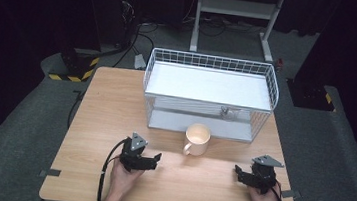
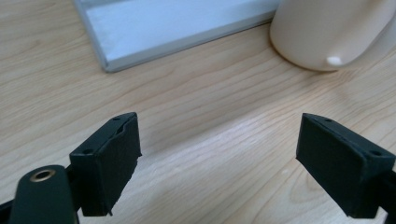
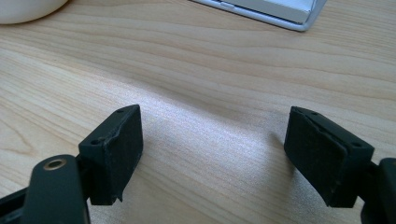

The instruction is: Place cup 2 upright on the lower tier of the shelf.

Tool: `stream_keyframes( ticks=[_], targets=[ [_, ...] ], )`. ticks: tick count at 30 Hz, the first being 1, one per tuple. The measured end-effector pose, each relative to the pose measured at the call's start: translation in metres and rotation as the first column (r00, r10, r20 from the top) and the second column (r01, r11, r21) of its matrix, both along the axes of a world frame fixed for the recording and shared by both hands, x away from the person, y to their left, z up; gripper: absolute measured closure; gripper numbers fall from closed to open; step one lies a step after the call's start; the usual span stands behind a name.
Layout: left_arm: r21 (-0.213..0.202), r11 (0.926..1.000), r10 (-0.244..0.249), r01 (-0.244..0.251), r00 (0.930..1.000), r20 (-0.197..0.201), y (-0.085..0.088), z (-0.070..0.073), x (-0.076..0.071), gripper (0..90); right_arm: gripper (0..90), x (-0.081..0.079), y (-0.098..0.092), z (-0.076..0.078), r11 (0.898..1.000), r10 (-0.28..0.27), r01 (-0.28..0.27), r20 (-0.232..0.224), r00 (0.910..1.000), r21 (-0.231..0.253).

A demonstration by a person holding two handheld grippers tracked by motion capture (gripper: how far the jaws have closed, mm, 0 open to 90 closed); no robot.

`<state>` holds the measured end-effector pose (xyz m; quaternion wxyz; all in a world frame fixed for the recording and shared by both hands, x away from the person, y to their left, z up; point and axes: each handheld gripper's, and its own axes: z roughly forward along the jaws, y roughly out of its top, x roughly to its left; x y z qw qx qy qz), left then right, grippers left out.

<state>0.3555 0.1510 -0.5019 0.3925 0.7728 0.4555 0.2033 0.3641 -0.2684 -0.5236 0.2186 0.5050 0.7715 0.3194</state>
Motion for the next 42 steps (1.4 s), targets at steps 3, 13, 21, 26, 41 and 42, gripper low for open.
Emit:
stream_keyframes(
  ticks=[3, 13, 21, 26, 41, 42],
  targets=[
    [-0.04, 0.999, -0.021, 0.021, 0.9998, -0.001, -0.005, 0.004, 0.0, 13.8, 19.9, 0.0, 0.0, 0.0, 1.0, -0.001, 0.001, 0.0, 1.0, 0.001],
    [-0.081, 0.9925, -0.091, 0.091, 0.9958, 0.001, -0.021, 0.008, -0.003, 8.7, 20.0, 0.0, 0.0, 0.0, 1.0, 0.0, 0.0, 0.0, 1.0, 0.0],
    [-0.072, 0.9901, -0.121, 0.12, 0.9927, 0.001, -0.033, 0.011, -0.002, 7.1, 20.0, 0.0, 0.0, 0.0, 1.0, -0.001, 0.001, 0.0, 1.0, 0.001],
    [-0.062, 0.9877, -0.144, 0.144, 0.9895, 0.001, -0.043, 0.016, -0.002, 7.0, 20.0, 0.0, 0.0, 0.0, 1.0, 0.0, 0.0, 0.0, 1.0, 0.0],
    [-0.019, 0.9856, -0.168, 0.168, 0.9857, 0.013, -0.071, 0.019, 0.009, 6.4, 20.0, 0.0, 0.0, 0.0, 1.0, -0.001, 0.001, 0.0, 1.0, 0.001],
    [-0.022, 0.9853, -0.169, 0.169, 0.9856, 0.01, -0.072, 0.019, 0.009, 6.2, 20.0, 0.0, 0.0, 0.0, 1.0, -0.001, 0.001, 0.0, 1.0, 0.001]
  ],
)
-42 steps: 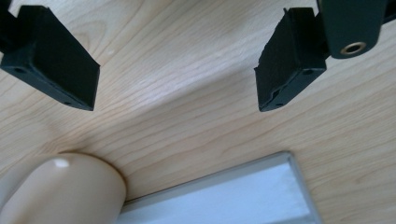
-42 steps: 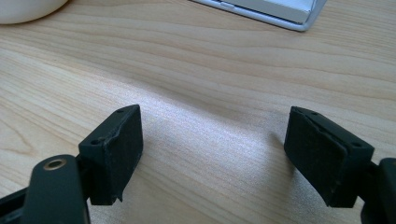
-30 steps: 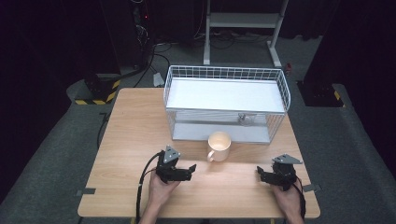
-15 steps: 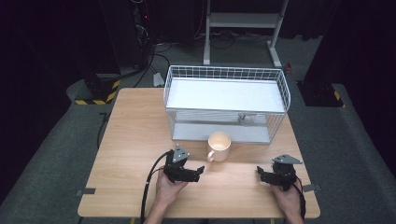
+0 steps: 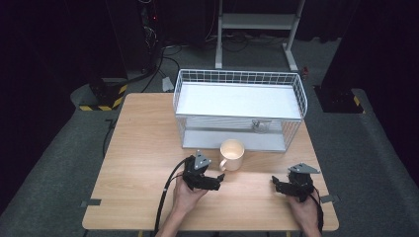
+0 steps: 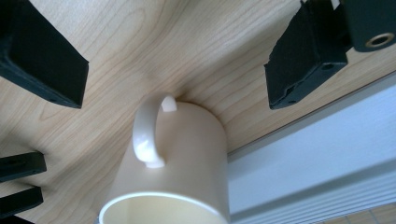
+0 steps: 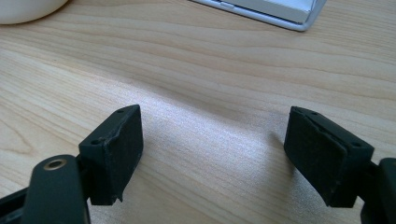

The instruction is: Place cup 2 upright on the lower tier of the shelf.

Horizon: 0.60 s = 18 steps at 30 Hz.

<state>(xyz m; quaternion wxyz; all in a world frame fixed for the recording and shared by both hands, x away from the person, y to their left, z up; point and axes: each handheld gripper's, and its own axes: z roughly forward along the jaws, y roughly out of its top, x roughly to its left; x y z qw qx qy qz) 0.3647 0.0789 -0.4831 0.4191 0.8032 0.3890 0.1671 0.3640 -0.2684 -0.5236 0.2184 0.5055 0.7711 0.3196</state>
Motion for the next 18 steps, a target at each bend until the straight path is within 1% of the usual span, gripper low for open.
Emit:
stream_keyframes(
  ticks=[1, 3, 5, 11, 13, 15, 16, 18],
  targets=[
    [-0.01, 1.0, -0.002, 0.002, 1.0, -0.005, -0.002, 0.0, 0.001, 5.9, 20.0, 0.0, 0.0, 0.0, 1.0, 0.0, 0.0, 0.0, 1.0, 0.0],
    [-0.007, 1.0, -0.005, 0.005, 1.0, -0.001, -0.004, 0.0, 0.002, 5.8, 20.0, 0.0, 0.0, 0.0, 1.0, 0.0, 0.0, 0.0, 1.0, 0.0],
    [-0.006, 1.0, -0.006, 0.006, 0.9999, -0.009, -0.007, -0.001, 0.004, 5.5, 20.0, 0.0, 0.0, 0.0, 1.0, 0.0, 0.0, 0.0, 1.0, 0.0],
    [-0.019, 0.9998, 0.009, -0.009, 0.9998, -0.02, -0.01, -0.004, 0.01, 4.3, 20.0, 0.0, 0.0, 0.0, 1.0, 0.0, 0.0, 0.0, 1.0, 0.0],
    [-0.031, 0.9995, 0.011, -0.012, 0.9996, -0.026, -0.012, -0.006, 0.013, 3.6, 20.0, 0.0, 0.0, 0.0, 1.0, 0.0, 0.0, 0.0, 1.0, 0.0],
    [-0.025, 0.9996, 0.01, -0.011, 0.9994, -0.032, -0.014, -0.006, 0.015, 3.1, 20.0, 0.0, 0.0, 0.0, 1.0, 0.0, 0.0, 0.0, 1.0, 0.0],
    [-0.016, 0.9998, 0.009, -0.009, 0.9995, -0.029, -0.015, -0.005, 0.016, 2.5, 20.0, 0.0, 0.0, 0.0, 1.0, 0.0, 0.0, 0.0, 1.0, 0.0],
    [-0.016, 0.9998, 0.009, -0.009, 0.9995, -0.031, -0.018, -0.004, 0.018, 2.3, 20.0, 0.0, 0.0, 0.0, 1.0, 0.0, 0.0, 0.0, 1.0, 0.0]
  ],
)
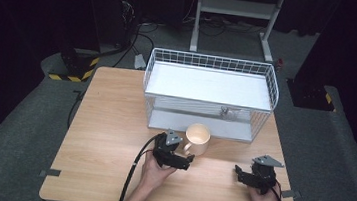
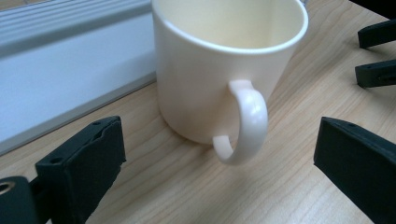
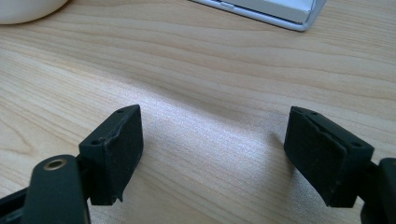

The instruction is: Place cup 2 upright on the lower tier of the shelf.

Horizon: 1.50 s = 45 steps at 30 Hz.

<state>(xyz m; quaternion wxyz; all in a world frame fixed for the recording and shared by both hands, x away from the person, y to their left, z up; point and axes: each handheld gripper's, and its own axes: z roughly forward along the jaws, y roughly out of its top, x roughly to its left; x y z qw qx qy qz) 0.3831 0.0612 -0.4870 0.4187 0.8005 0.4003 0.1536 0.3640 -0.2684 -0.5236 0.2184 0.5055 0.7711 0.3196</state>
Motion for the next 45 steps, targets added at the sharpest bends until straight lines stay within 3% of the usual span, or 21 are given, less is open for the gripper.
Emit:
stream_keyframes(
  ticks=[13, 22, 38, 45],
  targets=[
    [-0.004, 0.9998, 0.018, -0.018, 0.9994, 0.028, -0.016, 0.007, 0.016, 0.9, 20.0, 0.0, 0.0, 0.0, 1.0, 0.0, 0.0, 0.0, 1.0, 0.0],
    [0.014, 0.9998, 0.012, -0.012, 0.9998, 0.017, -0.026, 0.005, 0.026, 0.9, 20.1, 0.0, 0.0, 0.0, 1.0, -0.001, 0.001, 0.0, 1.0, 0.0],
    [0.001, 0.9995, 0.032, -0.032, 0.9994, 0.015, -0.04, -0.003, 0.039, 1.6, 20.1, 0.0, 0.0, 0.0, 1.0, -0.001, 0.001, 0.0, 1.0, 0.001],
    [0.02, 0.999, 0.038, -0.039, 0.9986, 0.036, -0.043, -0.003, 0.04, 5.8, 20.1, 0.0, 0.0, 0.0, 1.0, -0.002, 0.002, -0.001, 1.0, 0.002]
  ],
)
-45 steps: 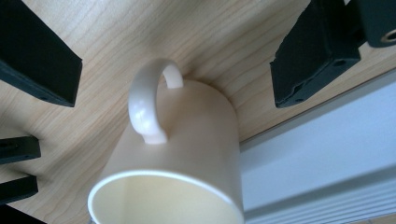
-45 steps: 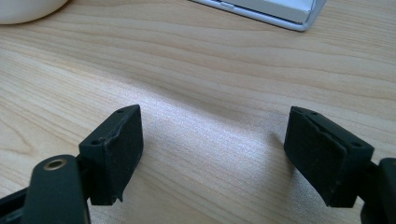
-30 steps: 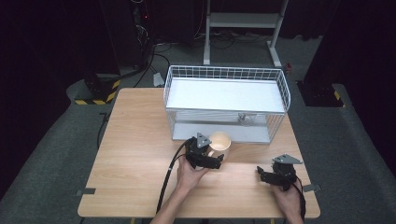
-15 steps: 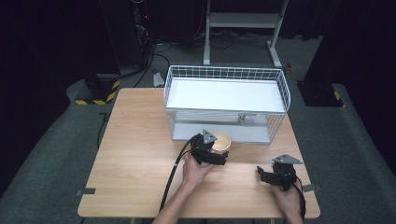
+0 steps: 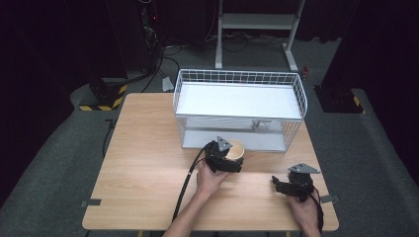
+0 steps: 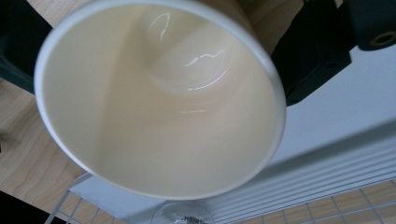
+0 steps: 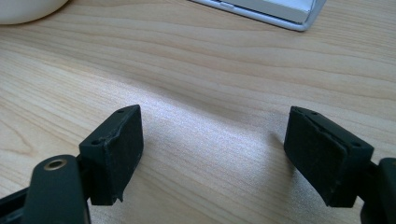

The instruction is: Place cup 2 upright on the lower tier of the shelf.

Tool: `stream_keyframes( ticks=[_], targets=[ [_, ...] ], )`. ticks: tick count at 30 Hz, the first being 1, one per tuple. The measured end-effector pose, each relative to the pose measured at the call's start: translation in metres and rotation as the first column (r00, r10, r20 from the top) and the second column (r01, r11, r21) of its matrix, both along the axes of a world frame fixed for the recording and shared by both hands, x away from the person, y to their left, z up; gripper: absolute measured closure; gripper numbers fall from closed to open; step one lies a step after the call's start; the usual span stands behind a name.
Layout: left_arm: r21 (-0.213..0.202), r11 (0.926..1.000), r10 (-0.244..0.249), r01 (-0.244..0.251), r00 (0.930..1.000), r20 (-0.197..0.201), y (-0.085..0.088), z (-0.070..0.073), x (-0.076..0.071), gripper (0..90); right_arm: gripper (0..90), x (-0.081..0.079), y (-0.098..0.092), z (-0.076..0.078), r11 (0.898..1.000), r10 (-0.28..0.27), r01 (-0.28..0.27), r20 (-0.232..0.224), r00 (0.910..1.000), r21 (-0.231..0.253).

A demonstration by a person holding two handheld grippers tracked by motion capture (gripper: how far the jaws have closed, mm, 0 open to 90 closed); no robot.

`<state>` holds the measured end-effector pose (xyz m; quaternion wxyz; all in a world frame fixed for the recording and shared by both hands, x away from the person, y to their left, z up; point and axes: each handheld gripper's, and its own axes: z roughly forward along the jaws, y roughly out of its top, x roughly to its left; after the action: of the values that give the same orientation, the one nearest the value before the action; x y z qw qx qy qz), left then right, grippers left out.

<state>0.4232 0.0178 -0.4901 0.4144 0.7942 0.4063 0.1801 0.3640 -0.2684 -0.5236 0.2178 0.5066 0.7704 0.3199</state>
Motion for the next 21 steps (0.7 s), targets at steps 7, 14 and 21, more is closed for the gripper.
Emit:
stream_keyframes(
  ticks=[7, 14, 21],
  targets=[
    [-0.008, 0.9999, 0.006, -0.006, 1.0, -0.003, -0.0019, -0.0023, 0.0017, 7.0, 20.1, 0.0, 0.0, 0.0, 1.0, 0.0, 0.0, 0.0, 1.0, 0.0],
    [0.006, 1.0, 0.005, -0.005, 0.9999, 0.012, -0.0028, -0.0035, 0.0027, 7.1, 20.2, 0.0, 0.0, 0.0, 1.0, 0.0, 0.0, 0.0, 1.0, 0.0],
    [-0.004, 0.9999, 0.016, -0.016, 0.999, 0.041, -0.006, -0.0041, 0.0033, 5.3, 20.2, 0.0, -0.0002, 0.0, 1.0, 0.0, 0.0, 0.001, 1.0, -0.001]
  ],
)
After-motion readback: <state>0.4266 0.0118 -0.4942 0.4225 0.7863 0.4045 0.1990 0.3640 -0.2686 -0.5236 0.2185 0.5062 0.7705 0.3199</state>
